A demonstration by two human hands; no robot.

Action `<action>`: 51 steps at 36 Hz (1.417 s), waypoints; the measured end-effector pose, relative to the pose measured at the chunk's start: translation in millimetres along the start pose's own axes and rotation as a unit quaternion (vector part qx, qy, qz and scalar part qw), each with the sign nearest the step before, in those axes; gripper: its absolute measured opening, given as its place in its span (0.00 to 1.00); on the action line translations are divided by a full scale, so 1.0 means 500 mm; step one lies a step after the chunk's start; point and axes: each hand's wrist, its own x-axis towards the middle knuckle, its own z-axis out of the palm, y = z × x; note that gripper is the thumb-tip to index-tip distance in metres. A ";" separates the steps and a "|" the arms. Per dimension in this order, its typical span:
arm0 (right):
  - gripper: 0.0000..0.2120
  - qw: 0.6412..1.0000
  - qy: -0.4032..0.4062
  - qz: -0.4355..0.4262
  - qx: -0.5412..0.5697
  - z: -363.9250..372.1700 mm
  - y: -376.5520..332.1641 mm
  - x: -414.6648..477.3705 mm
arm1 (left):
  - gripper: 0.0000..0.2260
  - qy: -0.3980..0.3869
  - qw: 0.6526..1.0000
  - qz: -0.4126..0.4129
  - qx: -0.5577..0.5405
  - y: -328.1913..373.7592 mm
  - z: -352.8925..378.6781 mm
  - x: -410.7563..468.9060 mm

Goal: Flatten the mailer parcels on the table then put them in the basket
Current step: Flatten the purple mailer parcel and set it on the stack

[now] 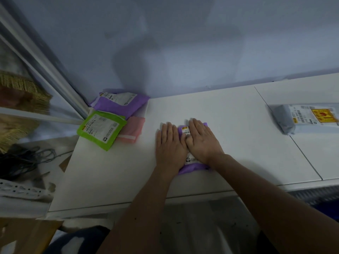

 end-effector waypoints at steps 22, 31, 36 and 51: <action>0.31 0.994 0.009 -0.093 -0.051 0.007 -0.016 -0.038 | 0.29 -0.049 0.993 0.062 -0.092 0.013 0.025 -0.032; 0.28 0.993 0.063 -0.094 -0.014 0.031 -0.004 -0.042 | 0.39 -0.027 0.994 0.008 -0.105 0.025 0.029 -0.030; 0.27 0.994 0.062 -0.090 0.007 0.036 0.001 -0.034 | 0.41 -0.023 0.994 0.005 -0.102 0.023 0.025 -0.031; 0.26 0.893 0.029 0.101 0.438 -0.065 -0.058 -0.001 | 0.32 -0.041 0.774 -0.207 -0.597 0.126 -0.124 0.024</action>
